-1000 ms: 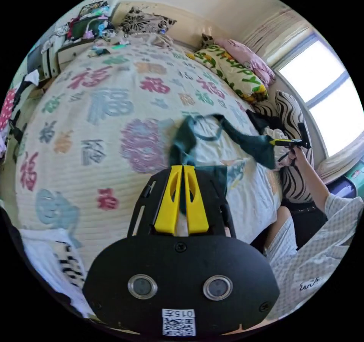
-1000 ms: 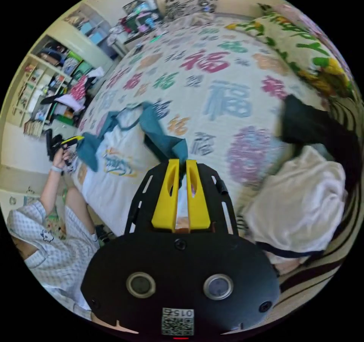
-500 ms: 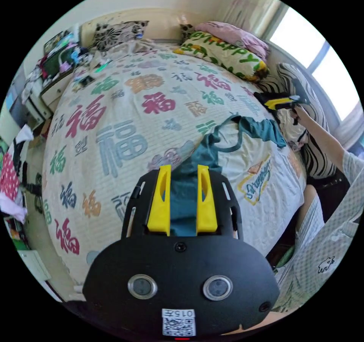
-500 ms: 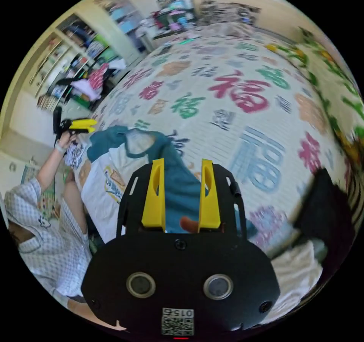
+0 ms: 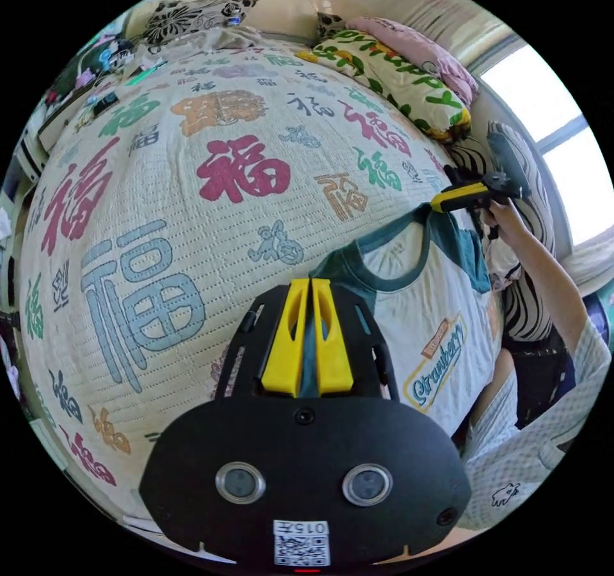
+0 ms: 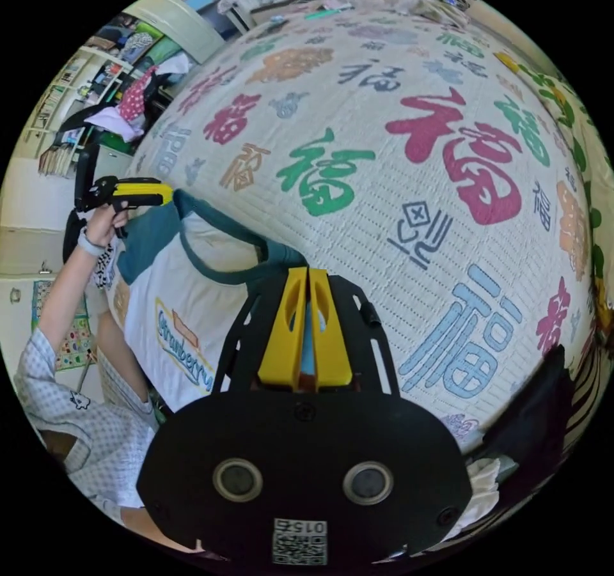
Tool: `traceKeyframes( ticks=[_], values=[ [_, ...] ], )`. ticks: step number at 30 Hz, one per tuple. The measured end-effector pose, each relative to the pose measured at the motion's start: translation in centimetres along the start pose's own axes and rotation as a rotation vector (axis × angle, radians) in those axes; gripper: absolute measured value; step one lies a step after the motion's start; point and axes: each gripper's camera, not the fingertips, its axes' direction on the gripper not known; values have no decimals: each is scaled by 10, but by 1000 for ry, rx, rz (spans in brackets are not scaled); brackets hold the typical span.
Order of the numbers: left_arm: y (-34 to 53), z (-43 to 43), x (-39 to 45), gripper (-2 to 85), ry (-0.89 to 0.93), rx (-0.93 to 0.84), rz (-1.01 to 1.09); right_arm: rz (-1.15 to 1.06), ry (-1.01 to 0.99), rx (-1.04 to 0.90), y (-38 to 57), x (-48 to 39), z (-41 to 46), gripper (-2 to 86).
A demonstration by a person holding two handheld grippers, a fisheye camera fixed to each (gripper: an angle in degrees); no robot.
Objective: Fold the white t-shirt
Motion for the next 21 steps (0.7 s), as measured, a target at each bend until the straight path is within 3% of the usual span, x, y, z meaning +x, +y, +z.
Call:
traceKeyframes(
  ticks=[4, 9, 11, 14, 18, 21],
  values=[
    [27, 5, -24, 20, 145, 51, -193, 65, 73, 15, 17, -13, 14, 58],
    [102, -71, 7, 32, 22, 269, -173, 99, 6, 196, 86, -26, -32, 63],
    [165, -117, 73, 24, -126, 387, -34, 4, -41, 303, 137, -49, -61, 42],
    [260, -148, 171, 13, -326, 525, 79, -124, 101, 532, 256, -123, -102, 6],
    [362, -142, 268, 1, -456, 677, 51, -118, 283, 774, 411, -234, -110, -4],
    [417, -117, 327, -6, -509, 736, -71, -40, 454, 839, 480, -304, -91, -7]
  ],
)
